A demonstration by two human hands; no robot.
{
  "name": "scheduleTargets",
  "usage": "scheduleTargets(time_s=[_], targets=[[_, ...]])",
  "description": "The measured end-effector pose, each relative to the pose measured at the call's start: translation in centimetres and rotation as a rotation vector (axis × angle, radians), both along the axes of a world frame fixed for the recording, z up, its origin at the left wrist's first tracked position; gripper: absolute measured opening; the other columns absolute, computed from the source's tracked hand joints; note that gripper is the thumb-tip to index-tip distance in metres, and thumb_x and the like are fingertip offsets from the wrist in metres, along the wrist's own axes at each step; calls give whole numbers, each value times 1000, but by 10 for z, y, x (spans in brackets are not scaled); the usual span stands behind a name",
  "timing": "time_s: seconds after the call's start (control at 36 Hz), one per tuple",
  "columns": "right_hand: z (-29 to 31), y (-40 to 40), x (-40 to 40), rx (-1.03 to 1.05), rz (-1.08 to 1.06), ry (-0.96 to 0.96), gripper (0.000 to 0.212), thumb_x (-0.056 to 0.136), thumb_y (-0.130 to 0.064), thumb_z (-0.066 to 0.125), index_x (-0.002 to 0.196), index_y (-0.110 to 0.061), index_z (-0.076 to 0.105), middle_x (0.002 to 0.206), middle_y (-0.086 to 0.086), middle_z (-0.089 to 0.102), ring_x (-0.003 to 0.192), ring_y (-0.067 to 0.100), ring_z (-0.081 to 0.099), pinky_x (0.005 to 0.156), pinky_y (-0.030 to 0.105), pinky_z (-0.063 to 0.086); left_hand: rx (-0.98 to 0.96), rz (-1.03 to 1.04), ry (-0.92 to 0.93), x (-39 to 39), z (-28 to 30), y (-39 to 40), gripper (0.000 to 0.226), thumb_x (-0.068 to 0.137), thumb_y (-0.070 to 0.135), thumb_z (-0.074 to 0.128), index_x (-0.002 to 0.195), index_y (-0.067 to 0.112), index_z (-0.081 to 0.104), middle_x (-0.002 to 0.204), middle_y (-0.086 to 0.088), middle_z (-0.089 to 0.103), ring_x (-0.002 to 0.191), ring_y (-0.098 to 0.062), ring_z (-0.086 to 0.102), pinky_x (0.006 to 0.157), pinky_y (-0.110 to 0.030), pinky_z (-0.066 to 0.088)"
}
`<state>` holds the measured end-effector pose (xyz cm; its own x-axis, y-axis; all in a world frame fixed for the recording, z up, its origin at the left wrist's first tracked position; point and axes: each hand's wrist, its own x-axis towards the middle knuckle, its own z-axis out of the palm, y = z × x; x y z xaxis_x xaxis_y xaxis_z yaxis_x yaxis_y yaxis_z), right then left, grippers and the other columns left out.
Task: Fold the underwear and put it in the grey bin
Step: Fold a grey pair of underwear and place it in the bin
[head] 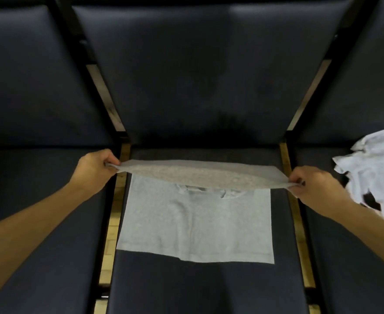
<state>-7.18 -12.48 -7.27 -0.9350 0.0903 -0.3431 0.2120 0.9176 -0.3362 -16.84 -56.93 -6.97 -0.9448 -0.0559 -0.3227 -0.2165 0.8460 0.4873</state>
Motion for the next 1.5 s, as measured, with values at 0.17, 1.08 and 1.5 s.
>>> scheduleTargets(time_s=[0.17, 1.08, 1.5], targets=[[0, -9, 64, -12, 123, 15, 15, 82, -11, 69, 76, -19, 58, 77, -7, 51, 69, 10, 51, 58, 22, 40, 27, 33, 28, 72, -1, -13, 20, 83, 0, 66, 75, 18, 62, 90, -5, 65, 84, -20, 61, 71, -27, 46], [-97, -174, -17, 95, 350, -119, 50, 93, -15, 49, 141, -17, 35, 138, 4, 39, 127, 24, 37, 100, 36, 35, -375, -279, -385, 171, -104, 89, 76, 88, 64, 44, 138, 13, 18, 119, -4, 59, 109, -23, 59, 86, -33, 46], [-102, -145, 53, -491, -550, -591, 48, 80, -33, 73, 111, -11, 44, 109, 8, 58, 89, 24, 62, 65, 36, 56, -77, 329, -460, 102, -109, 101, 84, 82, 41, 69, 138, 3, 20, 126, -19, 49, 111, -38, 55, 86, -47, 52]])
